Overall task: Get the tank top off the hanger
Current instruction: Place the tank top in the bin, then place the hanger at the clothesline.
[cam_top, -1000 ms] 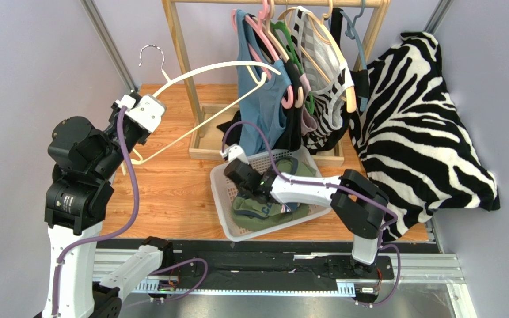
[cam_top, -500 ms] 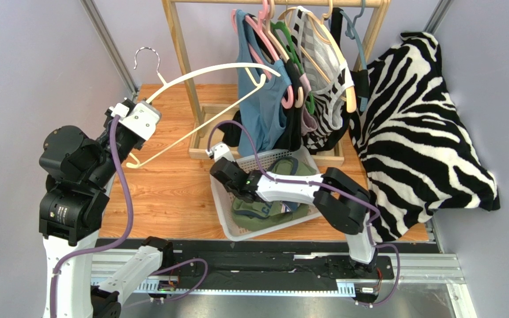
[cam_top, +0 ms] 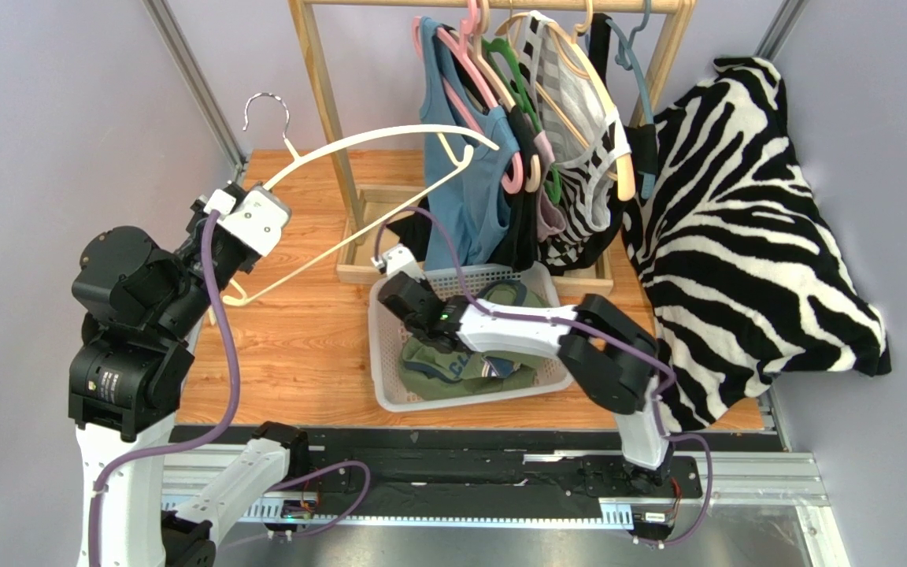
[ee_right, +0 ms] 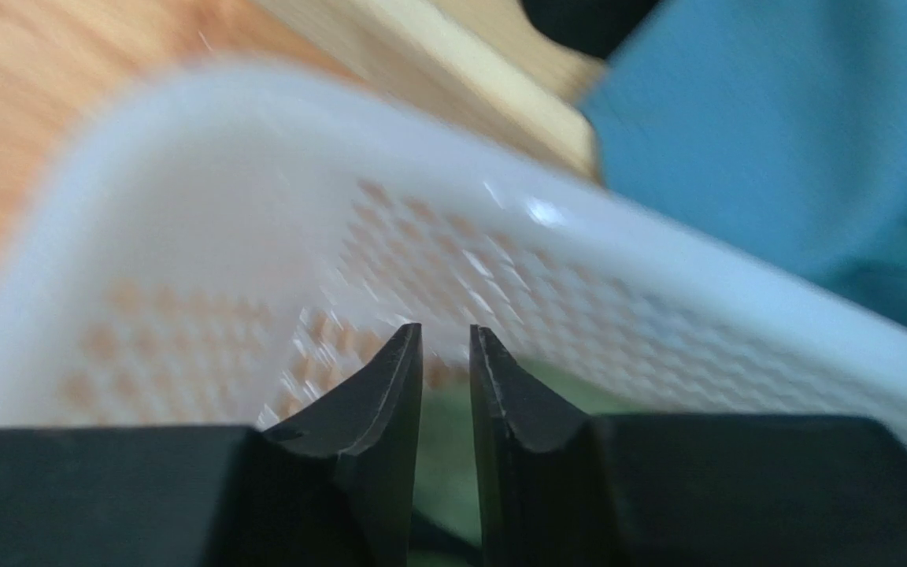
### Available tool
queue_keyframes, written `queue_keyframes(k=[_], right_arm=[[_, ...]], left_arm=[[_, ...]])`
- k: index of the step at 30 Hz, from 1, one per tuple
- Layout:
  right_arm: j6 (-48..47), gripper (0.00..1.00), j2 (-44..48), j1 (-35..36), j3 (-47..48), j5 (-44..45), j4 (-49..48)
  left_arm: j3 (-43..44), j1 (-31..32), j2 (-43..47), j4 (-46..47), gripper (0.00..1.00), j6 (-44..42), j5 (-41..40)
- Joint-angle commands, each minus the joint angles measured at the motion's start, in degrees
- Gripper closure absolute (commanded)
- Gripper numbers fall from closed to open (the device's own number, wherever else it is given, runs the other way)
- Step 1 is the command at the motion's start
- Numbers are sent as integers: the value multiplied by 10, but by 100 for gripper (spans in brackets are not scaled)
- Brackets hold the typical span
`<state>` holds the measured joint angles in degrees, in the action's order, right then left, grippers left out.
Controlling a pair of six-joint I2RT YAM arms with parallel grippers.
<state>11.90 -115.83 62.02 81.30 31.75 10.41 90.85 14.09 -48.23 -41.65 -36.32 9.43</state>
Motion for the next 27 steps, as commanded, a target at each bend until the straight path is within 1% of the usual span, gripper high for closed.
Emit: queue_keyframes(k=[1, 2, 3, 4, 6, 7, 8, 9, 10, 11, 13, 15, 16, 18, 19, 20, 21, 23, 24, 26, 27], right_arm=[[-70, 69, 201, 26, -70, -86, 7], [-78, 68, 226, 41, -74, -108, 27], [-86, 66, 253, 47, -68, -135, 78], [-93, 65, 295, 53, -61, -190, 107], [-97, 62, 337, 71, -35, -251, 182], [-99, 61, 355, 77, -27, -308, 202], [-103, 59, 393, 83, -22, -344, 215], [-102, 57, 409, 86, -6, -366, 239], [-101, 56, 427, 86, 5, -408, 255], [-101, 55, 451, 86, 17, -425, 268], [-102, 52, 471, 87, 57, -447, 297], [-117, 49, 483, 87, 86, -445, 323], [-117, 48, 484, 86, 110, -428, 329], [-138, 45, 479, 65, 130, -423, 348], [-137, 44, 473, 53, 144, -441, 355], [-133, 43, 466, 21, 162, -460, 362], [-124, 42, 455, 2, 170, -503, 364], [-99, 42, 447, -40, 173, -536, 356], [-92, 41, 445, -48, 173, -554, 352], [-90, 40, 439, -58, 166, -559, 347], [-90, 40, 439, -60, 164, -561, 344]], left_arm=[[-19, -4, 14, 31, 100, -15, 3], [-40, -4, 16, 34, 100, -17, 4], [-51, -4, 20, 38, 100, -23, 7], [-61, -4, 22, 39, 100, -26, 10], [-91, -4, 34, 34, 100, -51, 39], [-102, -4, 39, 29, 100, -64, 51], [-127, -4, 45, 26, 100, -79, 70], [-138, -4, 53, 26, 100, -100, 76], [-148, -4, 55, 26, 100, -108, 79], [-163, -4, 54, 27, 100, -114, 81], [-175, -4, 52, 25, 100, -135, 90], [-175, -4, 52, 16, 100, -167, 117], [-170, -3, 52, -1, 100, -177, 127], [-161, -4, 49, -27, 100, -203, 160], [-154, -4, 49, -34, 100, -210, 169], [-152, -4, 51, -38, 100, -221, 183], [-150, -4, 54, -41, 100, -227, 189], [-148, -4, 66, -44, 100, -241, 207], [-149, -4, 72, -44, 100, -248, 214], [-167, -4, 101, -40, 100, -273, 233], [-178, -4, 115, -16, 100, -278, 238]])
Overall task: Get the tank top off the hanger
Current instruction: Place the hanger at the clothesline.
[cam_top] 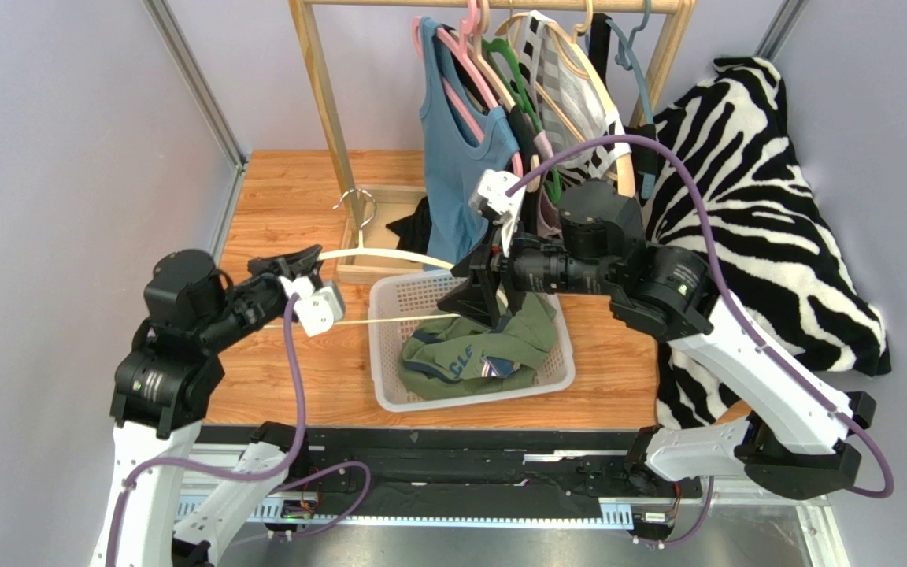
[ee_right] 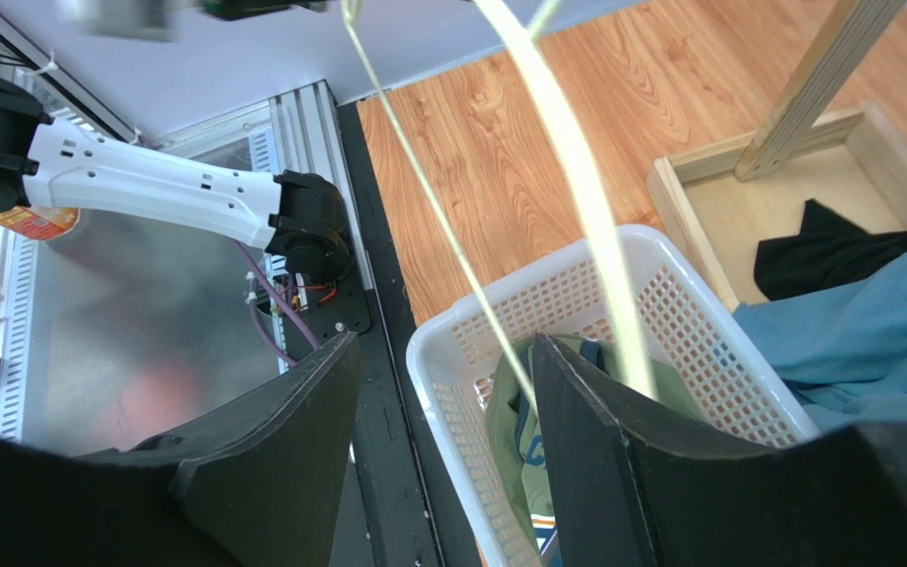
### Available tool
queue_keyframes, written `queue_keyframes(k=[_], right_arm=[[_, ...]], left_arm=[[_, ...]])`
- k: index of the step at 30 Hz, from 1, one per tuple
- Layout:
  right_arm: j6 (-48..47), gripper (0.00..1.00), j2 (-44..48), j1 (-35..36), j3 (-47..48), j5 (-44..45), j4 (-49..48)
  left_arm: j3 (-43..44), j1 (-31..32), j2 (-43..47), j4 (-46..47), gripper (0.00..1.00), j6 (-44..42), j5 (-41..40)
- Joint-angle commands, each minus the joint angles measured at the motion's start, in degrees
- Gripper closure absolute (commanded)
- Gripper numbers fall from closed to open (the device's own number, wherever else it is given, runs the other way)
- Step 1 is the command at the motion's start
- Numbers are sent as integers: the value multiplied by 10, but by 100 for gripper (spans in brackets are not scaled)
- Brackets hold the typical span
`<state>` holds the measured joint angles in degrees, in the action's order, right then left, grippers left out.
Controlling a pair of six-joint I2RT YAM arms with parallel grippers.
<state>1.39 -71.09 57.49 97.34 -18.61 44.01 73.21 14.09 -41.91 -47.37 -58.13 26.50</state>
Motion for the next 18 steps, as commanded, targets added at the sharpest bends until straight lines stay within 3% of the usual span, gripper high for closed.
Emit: queue_keyframes(k=[1, 3, 13, 16, 18], right_arm=[[19, 40, -10, -19, 0, -62, 6], [27, 40, -12, -33, -14, -82, -4], [46, 41, -1, -51, -67, -107, -23], [51, 49, 3, -52, -80, -114, -33], [55, 60, 3, -54, -89, -121, -36]], left_arm=[[-30, -4, 65, 60, 100, -62, 68], [-53, -4, 101, 95, 100, -73, 67], [-23, -3, 99, 69, 100, -59, 83], [-15, -4, 93, 69, 100, -55, 82], [-8, -4, 87, 69, 100, -47, 80]])
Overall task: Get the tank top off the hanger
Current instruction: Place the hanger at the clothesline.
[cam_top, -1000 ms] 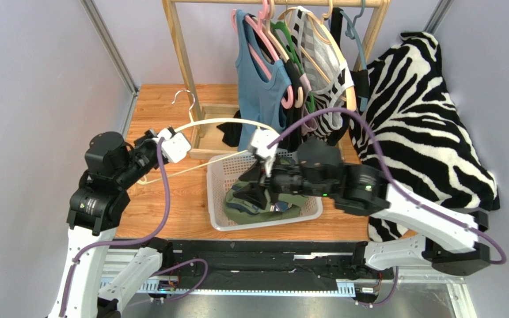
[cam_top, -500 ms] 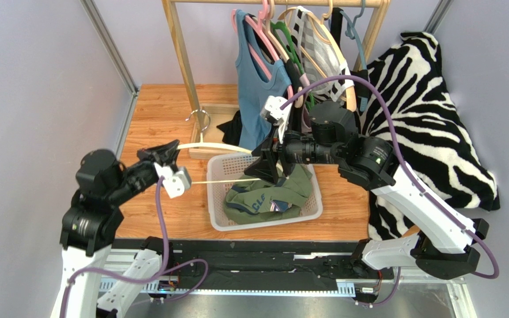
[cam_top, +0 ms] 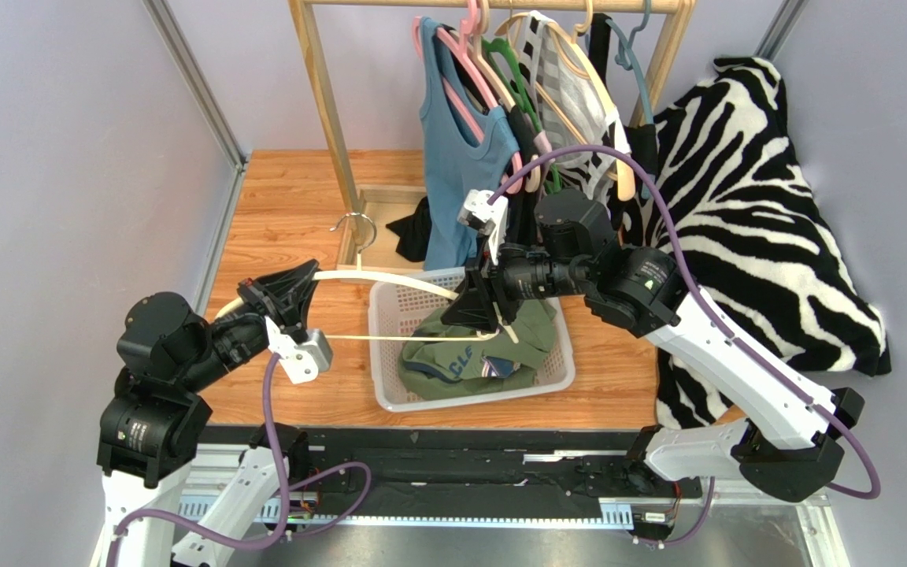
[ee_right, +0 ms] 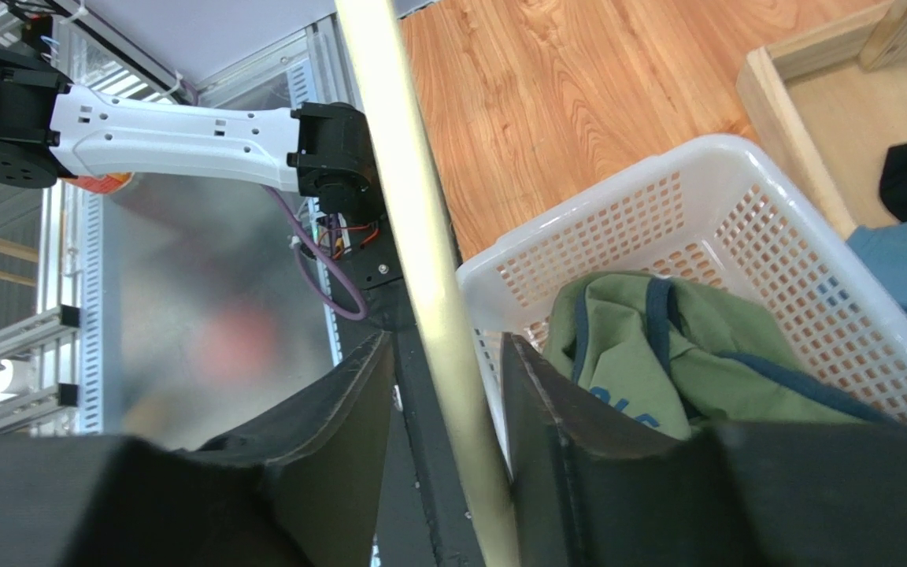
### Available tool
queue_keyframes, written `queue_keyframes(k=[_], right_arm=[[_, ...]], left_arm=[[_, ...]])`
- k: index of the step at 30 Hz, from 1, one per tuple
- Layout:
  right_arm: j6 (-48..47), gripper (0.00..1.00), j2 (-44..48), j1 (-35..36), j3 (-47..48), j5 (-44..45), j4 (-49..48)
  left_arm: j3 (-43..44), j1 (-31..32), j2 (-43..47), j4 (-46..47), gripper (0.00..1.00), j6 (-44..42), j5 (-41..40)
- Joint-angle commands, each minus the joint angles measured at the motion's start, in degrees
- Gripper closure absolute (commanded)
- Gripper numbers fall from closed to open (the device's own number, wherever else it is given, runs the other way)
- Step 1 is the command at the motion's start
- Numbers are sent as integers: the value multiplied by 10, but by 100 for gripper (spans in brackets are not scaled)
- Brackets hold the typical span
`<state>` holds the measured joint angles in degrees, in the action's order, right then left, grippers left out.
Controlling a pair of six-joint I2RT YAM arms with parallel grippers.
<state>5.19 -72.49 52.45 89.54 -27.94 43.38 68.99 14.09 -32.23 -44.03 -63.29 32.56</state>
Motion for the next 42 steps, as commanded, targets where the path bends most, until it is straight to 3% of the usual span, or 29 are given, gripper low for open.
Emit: queue_keyframes(k=[1, 5, 9, 10, 11, 12, 13, 15, 18, 27, 36, 42], right_arm=[[18, 64, 17, -3, -13, -32, -28], [18, 97, 25, -4, -23, -30, -29], [27, 100, 48, -3, -10, -5, -29], [31, 100, 52, -3, -2, 7, -25], [32, 100, 53, -1, 12, 22, -9], [29, 100, 51, 5, 42, 75, 2], [23, 100, 47, 23, 62, 109, 14], [-7, 100, 24, 50, 99, 238, 57], [-38, 100, -28, 92, 192, 404, 109], [-126, 100, -171, 136, 427, 690, 173], [-205, 100, -279, 145, 494, 809, 105], [-219, 100, -307, 158, 528, 815, 86]], left_arm=[[42, -4, -12, 36, 100, 8, 20], [51, -4, -26, 46, 100, 27, 5], [43, -4, -42, 95, 99, 67, -32], [41, -4, -47, 109, 90, 103, -52], [40, -4, -57, 133, 75, 120, -62], [50, -4, -64, 140, 47, 132, -69], [60, -4, -71, 143, 30, 157, -79], [104, -4, -97, 144, 8, 195, -91], [175, -4, -129, 125, 8, 274, -115], [318, -4, -160, 29, 7, 401, -184], [359, -4, -144, -32, 5, 447, -220], [355, -4, -137, -61, 4, 447, -217]])
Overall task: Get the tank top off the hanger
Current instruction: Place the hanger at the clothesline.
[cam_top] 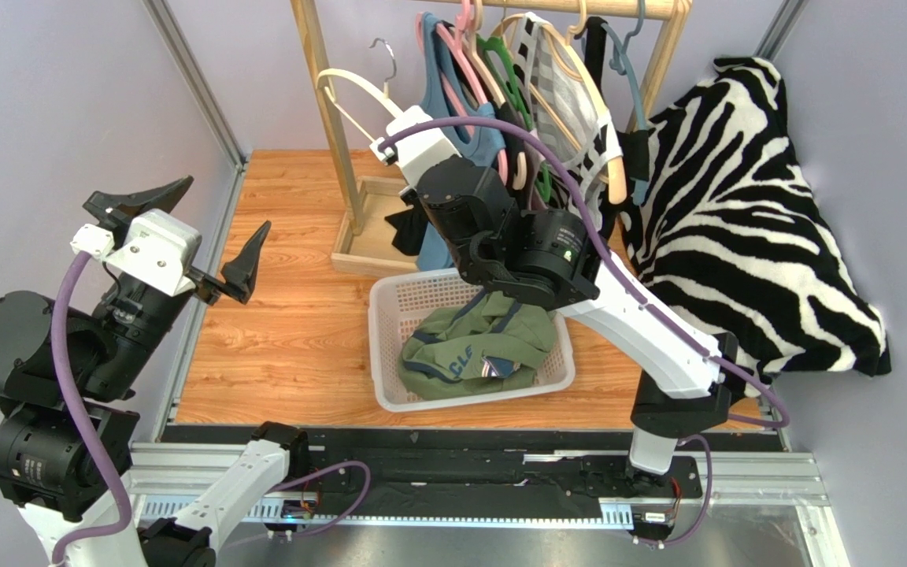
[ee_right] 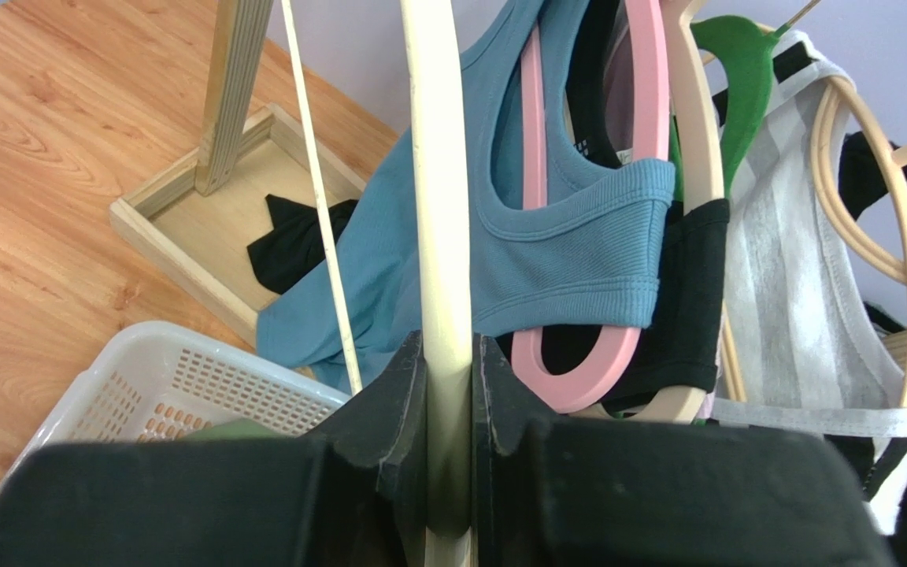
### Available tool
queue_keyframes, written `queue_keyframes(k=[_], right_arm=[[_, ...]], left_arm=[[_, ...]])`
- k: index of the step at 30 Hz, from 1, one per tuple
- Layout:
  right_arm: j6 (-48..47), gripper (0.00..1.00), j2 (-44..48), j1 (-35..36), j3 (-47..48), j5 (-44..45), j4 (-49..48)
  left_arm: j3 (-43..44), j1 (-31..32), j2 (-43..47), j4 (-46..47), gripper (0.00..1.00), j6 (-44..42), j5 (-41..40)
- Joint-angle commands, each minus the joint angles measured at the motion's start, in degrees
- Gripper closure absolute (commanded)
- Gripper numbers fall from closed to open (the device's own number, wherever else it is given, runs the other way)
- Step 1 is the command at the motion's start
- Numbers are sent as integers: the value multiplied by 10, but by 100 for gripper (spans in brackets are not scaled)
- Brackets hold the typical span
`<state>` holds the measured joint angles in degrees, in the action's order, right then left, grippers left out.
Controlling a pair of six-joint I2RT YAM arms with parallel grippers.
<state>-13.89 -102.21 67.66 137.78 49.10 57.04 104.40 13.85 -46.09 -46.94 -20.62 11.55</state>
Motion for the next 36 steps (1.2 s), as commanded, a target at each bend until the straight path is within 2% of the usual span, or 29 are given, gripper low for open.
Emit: queue_keyframes(k=[1, 6, 11, 17, 18, 24, 31, 36], right_arm=[[-26, 100, -4, 11, 41, 38, -49], [11, 100, 69, 25, -23, 21, -45], [23, 100, 90, 25, -47, 11, -42], [-10, 100, -1, 7, 32, 34, -47], [-17, 100, -19, -1, 70, 38, -48], [-69, 100, -83, -38, 114, 83, -136], [-98, 100, -115, -73, 107, 69, -273], [-34, 100, -133, -117, 109, 3, -287]], left_arm=[[-2, -1, 3, -31, 4, 19, -8], [-29, -1, 17, -17, 4, 11, -9], [-34, -1, 16, -13, 4, 24, -3], [-41, -1, 14, -18, 3, 34, -2], [-42, -1, 14, -18, 3, 34, -2], [-53, -1, 21, -21, 3, 30, -4], [-60, -1, 20, -19, 2, 26, -2], [-72, -1, 27, -19, 2, 25, -2]])
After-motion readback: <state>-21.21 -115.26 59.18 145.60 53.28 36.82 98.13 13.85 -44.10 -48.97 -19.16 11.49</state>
